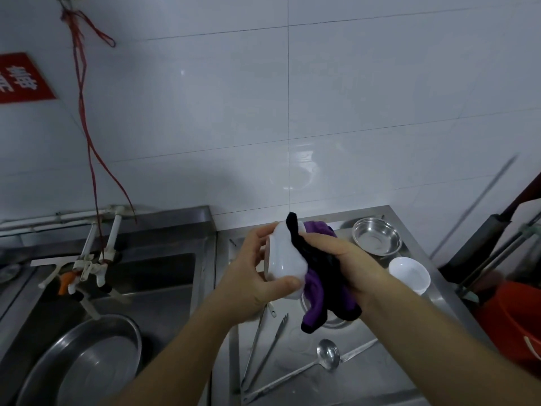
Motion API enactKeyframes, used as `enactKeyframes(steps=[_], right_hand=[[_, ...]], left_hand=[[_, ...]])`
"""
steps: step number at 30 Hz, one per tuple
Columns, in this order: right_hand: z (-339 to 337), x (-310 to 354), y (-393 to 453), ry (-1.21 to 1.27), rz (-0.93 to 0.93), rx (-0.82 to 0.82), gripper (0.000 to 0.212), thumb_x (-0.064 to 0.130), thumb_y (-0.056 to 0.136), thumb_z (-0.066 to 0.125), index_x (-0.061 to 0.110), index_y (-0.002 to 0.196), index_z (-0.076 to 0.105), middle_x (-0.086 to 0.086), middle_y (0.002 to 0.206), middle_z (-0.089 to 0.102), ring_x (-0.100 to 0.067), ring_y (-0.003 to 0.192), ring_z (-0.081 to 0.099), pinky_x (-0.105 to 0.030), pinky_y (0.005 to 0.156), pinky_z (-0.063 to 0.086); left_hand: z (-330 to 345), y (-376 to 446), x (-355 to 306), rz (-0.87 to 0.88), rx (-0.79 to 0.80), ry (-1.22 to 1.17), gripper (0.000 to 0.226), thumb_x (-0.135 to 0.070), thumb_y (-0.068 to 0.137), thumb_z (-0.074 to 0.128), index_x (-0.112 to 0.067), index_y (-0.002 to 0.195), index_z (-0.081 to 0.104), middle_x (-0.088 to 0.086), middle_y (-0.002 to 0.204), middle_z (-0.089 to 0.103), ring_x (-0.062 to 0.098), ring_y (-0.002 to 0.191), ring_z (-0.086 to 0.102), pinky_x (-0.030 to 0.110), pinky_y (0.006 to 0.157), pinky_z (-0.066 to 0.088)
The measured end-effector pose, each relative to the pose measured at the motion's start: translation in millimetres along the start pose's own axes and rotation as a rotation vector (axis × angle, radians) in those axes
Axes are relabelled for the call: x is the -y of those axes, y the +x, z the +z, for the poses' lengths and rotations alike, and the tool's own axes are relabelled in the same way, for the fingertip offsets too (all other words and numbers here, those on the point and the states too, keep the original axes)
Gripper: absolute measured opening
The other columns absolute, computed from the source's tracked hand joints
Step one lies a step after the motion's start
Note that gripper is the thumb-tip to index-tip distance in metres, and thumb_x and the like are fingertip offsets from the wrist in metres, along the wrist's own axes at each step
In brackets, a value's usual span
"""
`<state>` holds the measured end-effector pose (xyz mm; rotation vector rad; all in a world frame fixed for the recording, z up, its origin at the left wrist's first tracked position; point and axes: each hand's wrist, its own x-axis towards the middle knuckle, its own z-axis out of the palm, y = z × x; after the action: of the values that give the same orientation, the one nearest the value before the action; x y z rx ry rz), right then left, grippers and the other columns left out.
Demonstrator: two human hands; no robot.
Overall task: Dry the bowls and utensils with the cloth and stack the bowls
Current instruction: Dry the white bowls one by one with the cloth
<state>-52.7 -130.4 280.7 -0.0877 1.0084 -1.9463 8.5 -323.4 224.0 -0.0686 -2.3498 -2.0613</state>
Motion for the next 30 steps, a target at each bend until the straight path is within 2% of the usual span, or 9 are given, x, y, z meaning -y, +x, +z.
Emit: enactKeyframes(steps=[3,6,9,14,19,23,26,28,30], right_hand=[[-4,-5,1,0.076,-0.08,0.0,0.037,0.02,0.086,0.073,-0.003,0.115,0.074,-0.02,0.106,0.074,-0.031,0.089,0.076,-0.037,0.075,0.063],[-6,-7,3,0.136,-0.206,-0.088,0.059,0.025,0.067,0.08,0.011,0.121,0.061,-0.011,0.089,0.066,-0.025,0.071,0.068,-0.033,0.062,0.056],[-10,-8,4,0.157,-0.277,-0.1,0.044,0.028,0.072,0.075,0.012,0.111,0.063,-0.008,0.081,0.068,-0.023,0.065,0.069,-0.032,0.058,0.057],[-23,-14,5,0.149,-0.246,-0.098,0.035,0.029,0.071,0.077,0.009,0.099,0.074,-0.013,0.075,0.067,-0.027,0.058,0.067,-0.033,0.052,0.057],[-31,-20,8,0.178,-0.171,-0.131,0.067,0.041,0.065,0.095,0.009,0.118,0.067,-0.013,0.086,0.066,-0.028,0.067,0.067,-0.036,0.058,0.059],[-41,-25,15,0.248,-0.139,-0.428,0.048,0.037,0.097,0.071,0.002,0.13,0.069,-0.018,0.106,0.076,-0.035,0.086,0.075,-0.045,0.071,0.062],[-42,-12,12,0.243,-0.252,-0.551,0.037,0.04,0.096,0.074,0.01,0.118,0.076,-0.012,0.106,0.081,-0.03,0.087,0.081,-0.042,0.061,0.064],[-37,-3,12,0.124,-0.388,-0.57,0.036,0.046,0.094,0.075,0.022,0.12,0.076,-0.004,0.108,0.082,-0.026,0.094,0.08,-0.038,0.066,0.065],[-24,2,11,-0.173,-0.605,-0.572,0.023,0.048,0.091,0.072,0.041,0.113,0.076,0.012,0.105,0.081,-0.012,0.097,0.078,-0.031,0.073,0.064]], left_hand=[[5,6,-10,-0.062,-0.045,-0.012,0.098,-0.053,0.068,0.093,-0.05,0.15,0.042,-0.007,0.148,0.052,0.02,0.126,0.063,0.043,0.094,0.062],[11,11,-10,-0.28,-0.273,-0.397,0.053,-0.058,0.091,0.071,-0.033,0.138,0.065,0.008,0.146,0.062,0.031,0.126,0.064,0.047,0.104,0.057],[17,-4,-1,-0.452,-0.187,-0.688,0.048,-0.045,0.106,0.045,-0.014,0.124,0.077,0.02,0.124,0.071,0.036,0.109,0.068,0.042,0.093,0.058],[22,-8,2,-0.411,-0.176,-1.053,0.044,-0.024,0.083,0.079,-0.002,0.121,0.077,0.018,0.119,0.073,0.026,0.095,0.073,0.034,0.084,0.062],[13,-3,-3,-0.268,-0.26,-1.116,0.043,-0.024,0.099,0.06,-0.002,0.134,0.07,0.018,0.13,0.072,0.027,0.11,0.076,0.033,0.081,0.065],[0,1,-17,-0.185,-0.268,-0.939,0.048,-0.026,0.097,0.064,-0.008,0.141,0.062,0.017,0.141,0.067,0.035,0.13,0.065,0.045,0.101,0.06],[-5,1,-20,-0.197,-0.3,-0.737,0.034,-0.024,0.087,0.074,-0.018,0.121,0.074,0.012,0.128,0.074,0.032,0.116,0.073,0.045,0.089,0.064],[-2,-1,-23,-0.219,-0.281,-0.575,0.024,-0.023,0.083,0.075,-0.022,0.107,0.079,0.009,0.119,0.076,0.029,0.108,0.076,0.04,0.085,0.063],[3,-2,-25,-0.215,-0.227,-0.455,0.023,-0.023,0.087,0.077,-0.018,0.109,0.076,0.012,0.117,0.075,0.03,0.107,0.075,0.041,0.087,0.063]])
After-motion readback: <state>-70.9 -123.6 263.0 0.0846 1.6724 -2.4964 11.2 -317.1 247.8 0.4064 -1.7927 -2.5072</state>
